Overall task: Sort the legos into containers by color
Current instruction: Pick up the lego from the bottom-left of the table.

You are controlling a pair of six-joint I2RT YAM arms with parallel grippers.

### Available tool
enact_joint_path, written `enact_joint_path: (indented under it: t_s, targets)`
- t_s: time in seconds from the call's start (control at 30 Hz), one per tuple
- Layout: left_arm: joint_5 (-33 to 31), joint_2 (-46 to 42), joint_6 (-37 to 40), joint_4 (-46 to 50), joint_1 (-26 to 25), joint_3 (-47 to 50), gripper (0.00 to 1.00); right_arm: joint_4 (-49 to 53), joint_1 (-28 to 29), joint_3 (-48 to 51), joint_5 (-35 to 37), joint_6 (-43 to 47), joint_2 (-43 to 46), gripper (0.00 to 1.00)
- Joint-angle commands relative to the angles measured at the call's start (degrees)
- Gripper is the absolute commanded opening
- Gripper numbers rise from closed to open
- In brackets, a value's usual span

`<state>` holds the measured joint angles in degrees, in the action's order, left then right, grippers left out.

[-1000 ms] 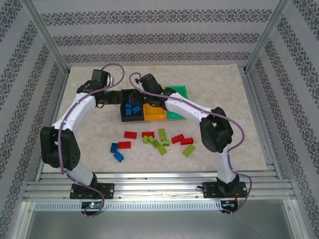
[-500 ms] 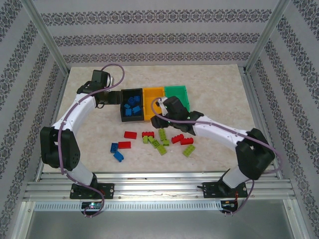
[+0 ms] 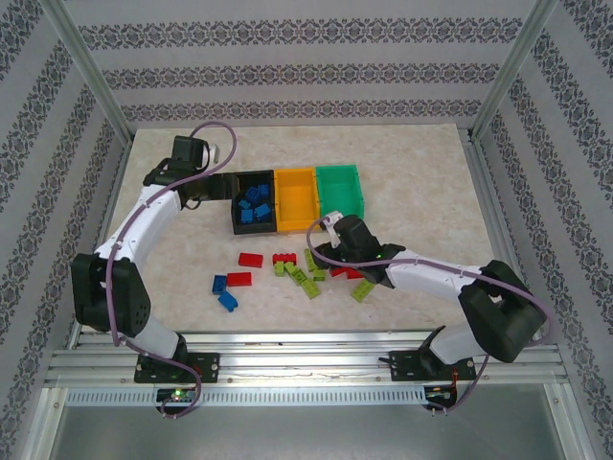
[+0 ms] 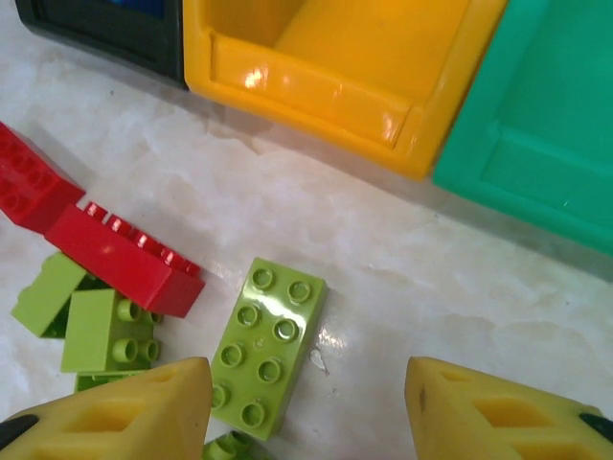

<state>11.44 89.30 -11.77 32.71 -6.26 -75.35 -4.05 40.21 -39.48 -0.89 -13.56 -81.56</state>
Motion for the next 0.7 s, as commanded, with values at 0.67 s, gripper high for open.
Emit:
enact_joint_path:
  t_s: [0.67]
  targets:
    - [7.5,-18.8,-20.3,18.0,-3.0,29.8,0.69,-6.4,-2.9,3.3,2.2,-2.9,4.6,0.57]
